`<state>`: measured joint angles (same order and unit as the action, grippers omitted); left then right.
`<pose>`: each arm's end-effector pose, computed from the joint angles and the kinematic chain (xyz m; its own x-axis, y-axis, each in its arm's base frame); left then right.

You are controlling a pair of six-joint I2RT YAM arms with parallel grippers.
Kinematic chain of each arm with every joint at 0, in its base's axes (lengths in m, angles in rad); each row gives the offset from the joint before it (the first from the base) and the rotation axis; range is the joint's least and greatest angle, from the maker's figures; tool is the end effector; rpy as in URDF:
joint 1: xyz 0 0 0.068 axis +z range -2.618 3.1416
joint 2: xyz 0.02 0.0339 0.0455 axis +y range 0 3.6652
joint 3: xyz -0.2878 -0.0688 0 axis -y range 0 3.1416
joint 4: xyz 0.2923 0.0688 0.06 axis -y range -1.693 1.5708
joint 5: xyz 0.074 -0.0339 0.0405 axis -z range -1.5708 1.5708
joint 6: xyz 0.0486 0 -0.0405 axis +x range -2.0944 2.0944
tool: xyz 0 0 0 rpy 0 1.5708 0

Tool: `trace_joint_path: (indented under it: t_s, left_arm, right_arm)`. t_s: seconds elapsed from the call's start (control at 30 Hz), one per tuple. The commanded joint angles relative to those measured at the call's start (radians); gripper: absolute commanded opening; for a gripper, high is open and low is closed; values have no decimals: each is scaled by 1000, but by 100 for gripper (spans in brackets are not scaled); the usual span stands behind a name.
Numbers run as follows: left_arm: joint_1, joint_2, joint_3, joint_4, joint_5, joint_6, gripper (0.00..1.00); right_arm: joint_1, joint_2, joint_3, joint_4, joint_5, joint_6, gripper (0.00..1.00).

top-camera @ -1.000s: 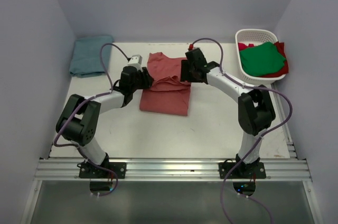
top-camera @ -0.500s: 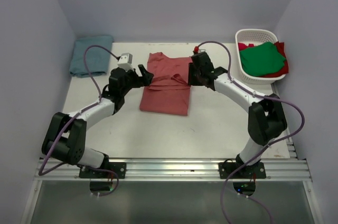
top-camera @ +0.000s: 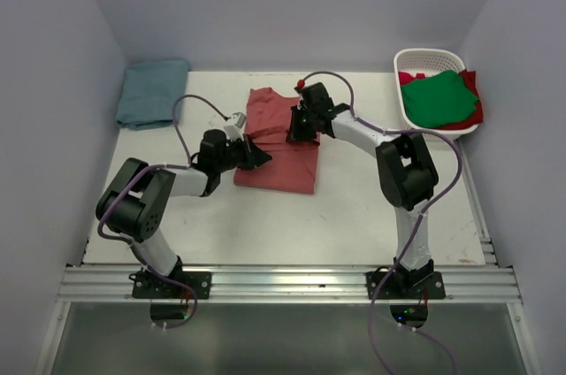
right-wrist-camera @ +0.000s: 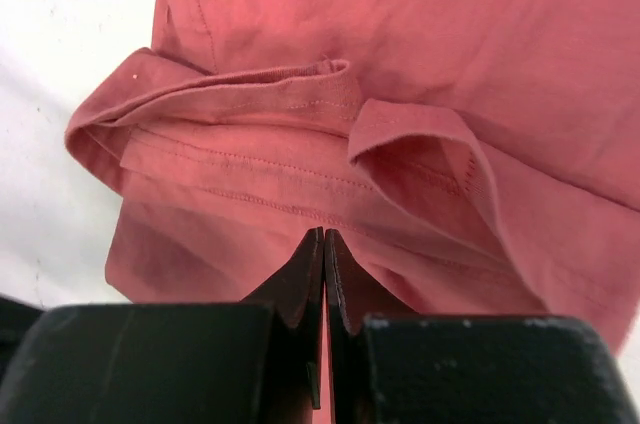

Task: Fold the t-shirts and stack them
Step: Fold the folded rectangular tshirt in 1/3 of the way

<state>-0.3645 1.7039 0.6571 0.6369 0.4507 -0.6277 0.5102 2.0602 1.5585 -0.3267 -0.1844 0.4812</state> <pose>0.3329 -0.1497 0.1288 -0.7090 -0.2953 -0.6404 0.3432 0.6489 -0.6791 0.4518 0.2631 0.1898 -0.8423 0.0501 -0.5367 -0.2238 0.8733 0.4327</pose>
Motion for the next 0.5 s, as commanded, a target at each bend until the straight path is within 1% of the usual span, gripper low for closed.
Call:
trace_joint_path:
  t_s: [0.0,0.07,0.2,0.27,0.47]
  left_arm:
    - [-28,0,-14,224,117,-79,0]
    - [-51,0,-27,279,129,-102,0]
    - [-111,37,-10,293,126,-109,0]
    - [-132,91,-2,299,112,-112,0]
    - [-139,232,18,273,59,-112,0]
  right_arm:
    - [1,24,66,21,-102,28,0]
    - [-1,28,61,26,-110,31,0]
    - [-1,38,45,41,-121,39,0]
    - [1,44,43,43,-132,43,0]
    - [1,51,17,71,-167,57,0]
